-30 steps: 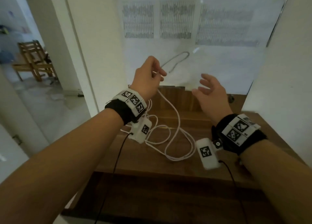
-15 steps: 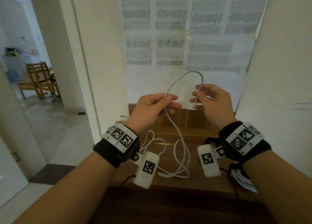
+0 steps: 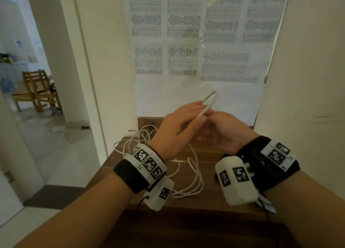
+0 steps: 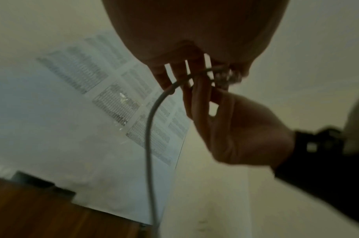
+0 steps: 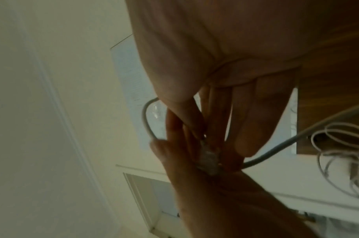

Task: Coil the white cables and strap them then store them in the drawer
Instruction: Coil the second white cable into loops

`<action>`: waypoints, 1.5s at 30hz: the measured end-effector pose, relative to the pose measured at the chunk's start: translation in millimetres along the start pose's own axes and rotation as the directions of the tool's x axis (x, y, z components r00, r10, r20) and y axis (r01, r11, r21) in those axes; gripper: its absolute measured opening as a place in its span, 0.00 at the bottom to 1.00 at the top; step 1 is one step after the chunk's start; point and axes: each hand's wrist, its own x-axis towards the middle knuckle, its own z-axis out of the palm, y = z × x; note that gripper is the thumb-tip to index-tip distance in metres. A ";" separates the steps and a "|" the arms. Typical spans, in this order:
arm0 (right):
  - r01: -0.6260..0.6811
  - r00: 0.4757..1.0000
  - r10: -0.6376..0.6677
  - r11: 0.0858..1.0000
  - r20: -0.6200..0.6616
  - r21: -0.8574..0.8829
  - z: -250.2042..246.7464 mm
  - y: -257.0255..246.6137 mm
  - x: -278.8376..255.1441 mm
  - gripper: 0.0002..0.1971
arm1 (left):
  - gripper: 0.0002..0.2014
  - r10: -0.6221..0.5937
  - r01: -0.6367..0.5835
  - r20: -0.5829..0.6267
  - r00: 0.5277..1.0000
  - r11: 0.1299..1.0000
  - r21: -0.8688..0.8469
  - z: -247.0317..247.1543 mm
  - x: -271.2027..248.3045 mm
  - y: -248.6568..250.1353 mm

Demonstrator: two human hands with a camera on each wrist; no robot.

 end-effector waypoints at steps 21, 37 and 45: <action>0.027 1.000 -0.020 0.861 0.020 -0.508 7.3 71.2 12.8 0.12 | 0.31 -0.509 0.358 -0.390 0.768 0.845 -0.398 -43.6 23.5 -9.8; -0.057 0.973 0.050 0.998 -0.226 -0.025 -35.9 52.4 26.5 0.14 | 0.20 -0.597 0.521 0.315 0.738 0.207 -0.828 -79.3 11.8 -25.9; 0.195 0.951 -0.247 0.946 -0.185 -0.257 11.9 41.9 22.9 0.09 | 0.20 -0.802 0.712 0.064 0.593 0.486 -0.507 0.6 -17.8 -33.4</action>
